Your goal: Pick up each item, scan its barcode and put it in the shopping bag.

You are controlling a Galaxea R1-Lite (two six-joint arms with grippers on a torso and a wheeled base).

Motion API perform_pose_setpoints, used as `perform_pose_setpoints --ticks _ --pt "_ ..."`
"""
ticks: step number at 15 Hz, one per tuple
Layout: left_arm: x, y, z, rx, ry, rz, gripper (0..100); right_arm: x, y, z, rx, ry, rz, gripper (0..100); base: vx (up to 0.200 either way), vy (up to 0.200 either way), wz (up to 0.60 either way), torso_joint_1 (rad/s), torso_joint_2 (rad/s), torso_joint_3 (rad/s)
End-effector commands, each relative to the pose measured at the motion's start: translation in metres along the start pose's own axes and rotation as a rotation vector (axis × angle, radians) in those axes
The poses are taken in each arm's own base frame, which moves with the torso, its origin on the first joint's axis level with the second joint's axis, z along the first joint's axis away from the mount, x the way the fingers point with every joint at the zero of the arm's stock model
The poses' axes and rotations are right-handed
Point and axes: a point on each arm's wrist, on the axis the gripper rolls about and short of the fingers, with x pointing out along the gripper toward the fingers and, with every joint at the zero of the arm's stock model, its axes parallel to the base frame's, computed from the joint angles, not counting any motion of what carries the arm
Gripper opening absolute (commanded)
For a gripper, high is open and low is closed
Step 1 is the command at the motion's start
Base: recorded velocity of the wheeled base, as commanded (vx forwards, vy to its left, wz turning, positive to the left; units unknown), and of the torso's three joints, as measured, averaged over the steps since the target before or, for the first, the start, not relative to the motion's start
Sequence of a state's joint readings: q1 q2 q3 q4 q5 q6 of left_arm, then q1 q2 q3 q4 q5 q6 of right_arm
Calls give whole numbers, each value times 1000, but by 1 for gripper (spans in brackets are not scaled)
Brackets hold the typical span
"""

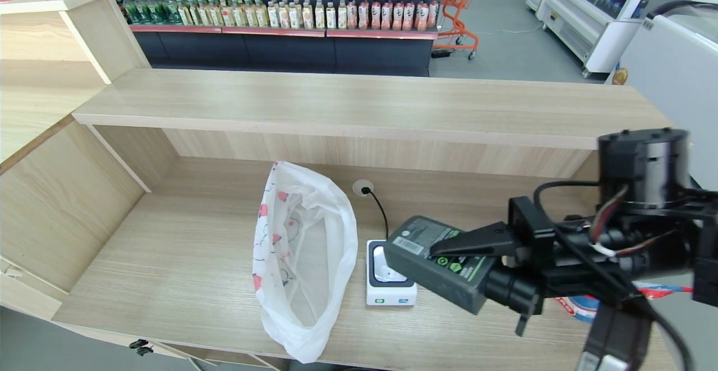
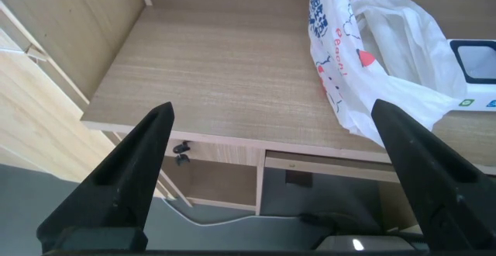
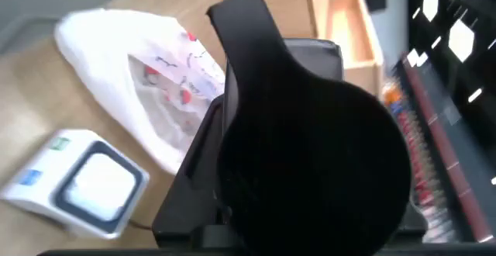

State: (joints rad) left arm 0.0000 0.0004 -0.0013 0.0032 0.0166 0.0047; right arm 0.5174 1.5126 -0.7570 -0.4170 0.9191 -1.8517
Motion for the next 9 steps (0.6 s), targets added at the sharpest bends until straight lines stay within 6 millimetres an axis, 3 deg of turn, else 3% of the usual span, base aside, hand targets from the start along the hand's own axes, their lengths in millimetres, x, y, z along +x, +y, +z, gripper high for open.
perform_pose_setpoints --ticks 1,3,5,6,7,9 --pt "0 0 0 0 -1 0 100 -67 -36 50 516 264 -161 0 0 0 0 0 0 0" --pt "0 0 0 0 1 0 100 -82 -40 43 1082 499 -417 0 0 0 0 0 0 0" --pt "0 0 0 0 -1 0 100 -80 -27 37 1644 560 -648 0 0 0 0 0 0 0" --pt "0 0 0 0 1 0 100 -78 -16 37 1802 573 -655 0 0 0 0 0 0 0" --pt "0 0 0 0 -1 0 100 -76 11 41 2021 661 -609 0 0 0 0 0 0 0" --pt "0 0 0 0 -1 0 100 -72 36 41 2153 727 -578 0 0 0 0 0 0 0"
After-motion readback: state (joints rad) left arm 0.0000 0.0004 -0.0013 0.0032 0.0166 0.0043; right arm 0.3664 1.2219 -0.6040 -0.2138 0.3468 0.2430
